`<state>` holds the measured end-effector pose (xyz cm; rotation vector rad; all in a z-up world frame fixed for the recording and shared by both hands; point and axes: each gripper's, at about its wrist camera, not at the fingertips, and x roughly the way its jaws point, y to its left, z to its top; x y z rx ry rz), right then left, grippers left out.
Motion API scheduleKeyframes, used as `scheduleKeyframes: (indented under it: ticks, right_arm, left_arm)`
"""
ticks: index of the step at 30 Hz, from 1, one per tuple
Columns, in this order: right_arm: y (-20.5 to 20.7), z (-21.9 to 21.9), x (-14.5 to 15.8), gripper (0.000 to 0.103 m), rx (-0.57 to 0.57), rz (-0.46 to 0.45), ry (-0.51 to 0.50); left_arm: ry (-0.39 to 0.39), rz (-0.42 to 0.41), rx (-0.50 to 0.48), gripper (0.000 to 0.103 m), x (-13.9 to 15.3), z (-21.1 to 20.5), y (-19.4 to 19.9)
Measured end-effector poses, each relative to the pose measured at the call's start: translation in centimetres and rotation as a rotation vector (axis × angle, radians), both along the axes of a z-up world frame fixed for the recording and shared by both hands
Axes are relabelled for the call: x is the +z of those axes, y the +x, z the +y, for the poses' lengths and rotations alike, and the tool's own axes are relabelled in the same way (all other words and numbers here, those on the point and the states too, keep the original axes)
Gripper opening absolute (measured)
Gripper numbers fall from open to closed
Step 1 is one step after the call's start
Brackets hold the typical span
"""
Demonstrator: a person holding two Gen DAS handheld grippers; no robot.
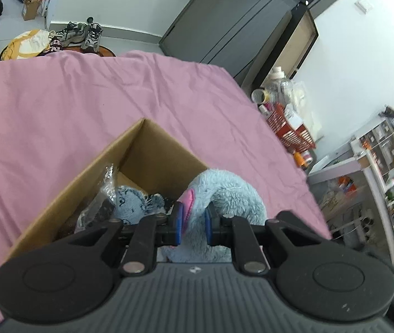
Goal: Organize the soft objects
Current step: 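Carry the light-blue plush over the box and release it with both grippers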
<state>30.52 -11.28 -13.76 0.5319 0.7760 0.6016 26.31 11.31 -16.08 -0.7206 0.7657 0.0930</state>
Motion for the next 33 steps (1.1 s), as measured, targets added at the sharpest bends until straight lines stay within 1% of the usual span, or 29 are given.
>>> scheduleKeyframes:
  ticks: [3, 6, 9, 11, 12, 14, 15, 16, 17, 21, 23, 26, 29, 32, 33]
  right_arm:
    - [0.0, -0.3, -0.1, 0.034, -0.014, 0.008, -0.003]
    - [-0.1, -0.4, 0.0, 0.034, -0.029, 0.011, -0.018]
    - [-0.3, -0.6, 0.1, 0.034, -0.035, 0.01, -0.027]
    - [-0.6, -0.9, 0.2, 0.034, -0.043, 0.01, -0.034]
    - [-0.7, -1.1, 0.2, 0.034, -0.048, 0.011, -0.037]
    - [-1.0, -1.4, 0.4, 0.036, -0.062, 0.015, -0.043]
    - [-1.2, -1.6, 0.5, 0.039, -0.07, 0.016, -0.045]
    - [-1.5, -1.8, 0.6, 0.042, -0.077, 0.017, -0.05]
    - [-1.7, -1.9, 0.8, 0.044, -0.084, 0.016, -0.057]
    - [-2.5, -2.2, 1.3, 0.046, -0.095, 0.018, -0.079]
    - [-2.9, -2.3, 1.6, 0.049, -0.102, 0.026, -0.084]
    - [-3.8, -2.5, 1.9, 0.053, -0.123, 0.034, -0.112]
    - [-5.0, -3.1, 2.4, 0.056, -0.154, 0.043, -0.107]
    - [-5.9, -3.7, 3.2, 0.066, -0.183, 0.041, -0.117]
    - [-6.4, -3.9, 3.6, 0.072, -0.196, 0.034, -0.125]
  left_arm:
    - [0.034, 0.017, -0.026, 0.015, -0.6, -0.2, 0.5]
    - [0.075, 0.059, -0.035, 0.016, -1.1, -0.4, 0.9]
    - [0.052, 0.091, -0.045, 0.018, -1.4, -0.2, 1.0]
    - [0.057, 0.095, -0.05, 0.02, -1.1, -0.1, 0.9]
    - [0.059, 0.096, -0.054, 0.022, -0.9, -0.1, 0.8]
    - [0.056, 0.094, -0.061, 0.032, -0.4, -0.1, 0.4]
    - [0.057, 0.092, -0.061, 0.035, -0.1, -0.1, 0.2]
    - [0.061, 0.089, -0.06, 0.04, 0.1, -0.1, 0.0]
    - [0.068, 0.089, -0.056, 0.045, 0.5, -0.1, -0.3]
    - [0.08, 0.087, -0.047, 0.052, 1.9, -0.1, -1.0]
    - [0.097, 0.093, -0.049, 0.062, 2.6, -0.3, -1.5]
    - [0.139, 0.107, -0.064, 0.069, 3.6, -0.7, -2.2]
    - [0.175, 0.107, -0.088, 0.074, 4.7, -1.3, -2.9]
    - [0.201, 0.106, -0.107, 0.076, 5.8, -1.5, -3.8]
    - [0.207, 0.106, -0.112, 0.076, 6.2, -1.7, -4.0]
